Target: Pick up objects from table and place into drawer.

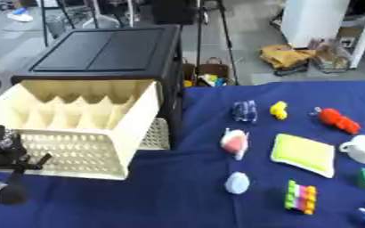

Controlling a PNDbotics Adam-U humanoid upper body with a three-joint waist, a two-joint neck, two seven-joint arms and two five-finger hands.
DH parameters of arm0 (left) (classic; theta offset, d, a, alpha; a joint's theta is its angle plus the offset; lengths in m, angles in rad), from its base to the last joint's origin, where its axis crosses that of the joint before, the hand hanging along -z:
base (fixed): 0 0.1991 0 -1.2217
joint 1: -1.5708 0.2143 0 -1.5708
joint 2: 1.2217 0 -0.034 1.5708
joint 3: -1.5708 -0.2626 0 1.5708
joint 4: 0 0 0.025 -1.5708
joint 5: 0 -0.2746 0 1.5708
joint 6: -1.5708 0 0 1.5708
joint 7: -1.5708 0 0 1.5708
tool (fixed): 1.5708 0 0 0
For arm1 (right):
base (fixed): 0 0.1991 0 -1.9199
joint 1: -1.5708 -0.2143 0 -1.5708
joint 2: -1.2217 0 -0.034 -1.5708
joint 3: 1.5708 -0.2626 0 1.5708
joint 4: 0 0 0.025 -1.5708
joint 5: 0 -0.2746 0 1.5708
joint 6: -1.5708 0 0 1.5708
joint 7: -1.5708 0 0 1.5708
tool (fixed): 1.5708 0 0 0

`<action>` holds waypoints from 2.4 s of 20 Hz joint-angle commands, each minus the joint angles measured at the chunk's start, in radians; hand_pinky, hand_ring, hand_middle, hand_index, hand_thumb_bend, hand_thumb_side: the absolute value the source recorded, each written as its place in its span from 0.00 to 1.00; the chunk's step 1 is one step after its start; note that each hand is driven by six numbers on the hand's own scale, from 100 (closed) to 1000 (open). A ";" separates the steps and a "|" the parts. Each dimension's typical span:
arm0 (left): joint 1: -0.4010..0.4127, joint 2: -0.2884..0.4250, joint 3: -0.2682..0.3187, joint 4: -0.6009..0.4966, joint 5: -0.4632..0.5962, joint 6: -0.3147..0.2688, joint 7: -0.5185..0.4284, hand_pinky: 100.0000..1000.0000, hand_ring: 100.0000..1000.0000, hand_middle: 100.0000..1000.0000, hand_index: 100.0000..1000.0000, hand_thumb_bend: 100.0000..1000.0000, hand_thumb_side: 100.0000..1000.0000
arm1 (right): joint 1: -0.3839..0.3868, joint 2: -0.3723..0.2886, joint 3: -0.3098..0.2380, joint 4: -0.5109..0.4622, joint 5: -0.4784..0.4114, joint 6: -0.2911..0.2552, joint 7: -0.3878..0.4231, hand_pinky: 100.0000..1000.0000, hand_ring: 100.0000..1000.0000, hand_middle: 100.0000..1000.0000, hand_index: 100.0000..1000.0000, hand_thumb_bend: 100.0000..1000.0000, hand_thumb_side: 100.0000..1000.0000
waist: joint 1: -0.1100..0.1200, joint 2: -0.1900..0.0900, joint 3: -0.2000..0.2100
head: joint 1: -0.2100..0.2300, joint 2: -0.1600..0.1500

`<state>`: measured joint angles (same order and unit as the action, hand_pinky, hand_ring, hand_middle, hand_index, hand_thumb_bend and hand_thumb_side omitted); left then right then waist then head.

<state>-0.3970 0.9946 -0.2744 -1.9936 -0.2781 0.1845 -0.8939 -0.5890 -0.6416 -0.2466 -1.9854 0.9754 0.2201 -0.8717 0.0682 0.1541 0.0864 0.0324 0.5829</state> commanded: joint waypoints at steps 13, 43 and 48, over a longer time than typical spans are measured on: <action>0.004 0.010 -0.030 -0.006 0.057 0.043 -0.013 0.00 0.38 0.41 0.92 0.99 1.00 | -0.017 -0.014 -0.003 -0.015 0.006 0.017 -0.018 0.53 0.61 0.56 0.63 0.00 1.00 | 0.002 -0.003 -0.005 | 0.003 -0.010; -0.064 -0.027 0.067 -0.006 -0.288 -0.160 -0.013 0.00 0.02 0.02 0.83 0.65 1.00 | -0.008 -0.008 -0.006 -0.015 0.012 0.029 -0.024 0.53 0.61 0.56 0.63 0.00 1.00 | 0.001 -0.003 0.004 | -0.007 -0.005; -0.060 -0.034 0.066 -0.006 -0.249 -0.139 -0.013 0.00 0.02 0.04 0.87 0.62 1.00 | -0.009 -0.007 -0.007 -0.015 0.012 0.031 -0.028 0.53 0.61 0.56 0.63 0.00 1.00 | 0.001 -0.002 0.005 | -0.008 -0.005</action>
<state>-0.4479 0.9423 -0.2247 -1.9934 -0.5382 0.0396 -0.9091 -0.5881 -0.6296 -0.2467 -1.9854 0.9829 0.2219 -0.8729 0.0718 0.1637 0.0902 0.0259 0.5789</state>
